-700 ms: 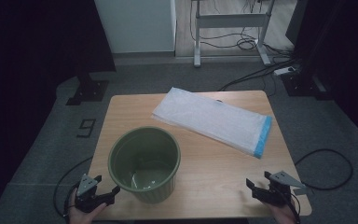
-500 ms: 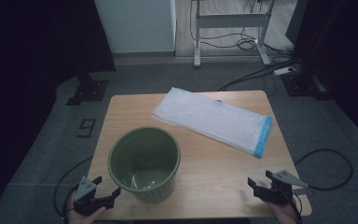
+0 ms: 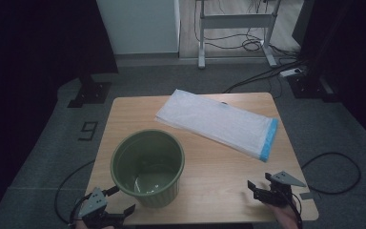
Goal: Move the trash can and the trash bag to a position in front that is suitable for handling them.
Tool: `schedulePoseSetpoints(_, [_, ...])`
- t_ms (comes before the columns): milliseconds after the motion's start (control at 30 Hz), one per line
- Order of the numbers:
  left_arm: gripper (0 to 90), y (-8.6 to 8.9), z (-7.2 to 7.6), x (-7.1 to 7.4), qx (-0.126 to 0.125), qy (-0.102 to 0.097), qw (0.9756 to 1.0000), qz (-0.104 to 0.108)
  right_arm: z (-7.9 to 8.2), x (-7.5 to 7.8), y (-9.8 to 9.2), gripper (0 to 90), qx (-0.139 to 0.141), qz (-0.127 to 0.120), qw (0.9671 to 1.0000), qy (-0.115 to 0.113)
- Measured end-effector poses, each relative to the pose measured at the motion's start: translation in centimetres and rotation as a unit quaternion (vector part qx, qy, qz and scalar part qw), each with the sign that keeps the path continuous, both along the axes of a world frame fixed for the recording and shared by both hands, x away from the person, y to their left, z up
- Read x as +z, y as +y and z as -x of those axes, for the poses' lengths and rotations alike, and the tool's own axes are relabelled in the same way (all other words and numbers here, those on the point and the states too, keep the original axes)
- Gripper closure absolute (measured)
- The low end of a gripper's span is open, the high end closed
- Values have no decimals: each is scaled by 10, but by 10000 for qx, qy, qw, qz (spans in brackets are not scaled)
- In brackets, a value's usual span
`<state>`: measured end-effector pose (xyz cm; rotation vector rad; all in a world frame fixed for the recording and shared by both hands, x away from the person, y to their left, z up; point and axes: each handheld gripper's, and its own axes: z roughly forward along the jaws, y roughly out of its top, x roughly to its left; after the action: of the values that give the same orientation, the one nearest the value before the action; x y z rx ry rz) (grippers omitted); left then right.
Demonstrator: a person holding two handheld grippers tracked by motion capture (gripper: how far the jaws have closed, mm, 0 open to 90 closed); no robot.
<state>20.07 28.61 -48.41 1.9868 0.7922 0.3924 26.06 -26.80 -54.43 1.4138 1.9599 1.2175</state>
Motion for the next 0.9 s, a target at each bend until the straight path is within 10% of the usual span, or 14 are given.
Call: schedulePoseSetpoints(900, [139,-77,-64,-3,-992,11,9949,-178,26,-1,-3,189,-225,61,9993,-307])
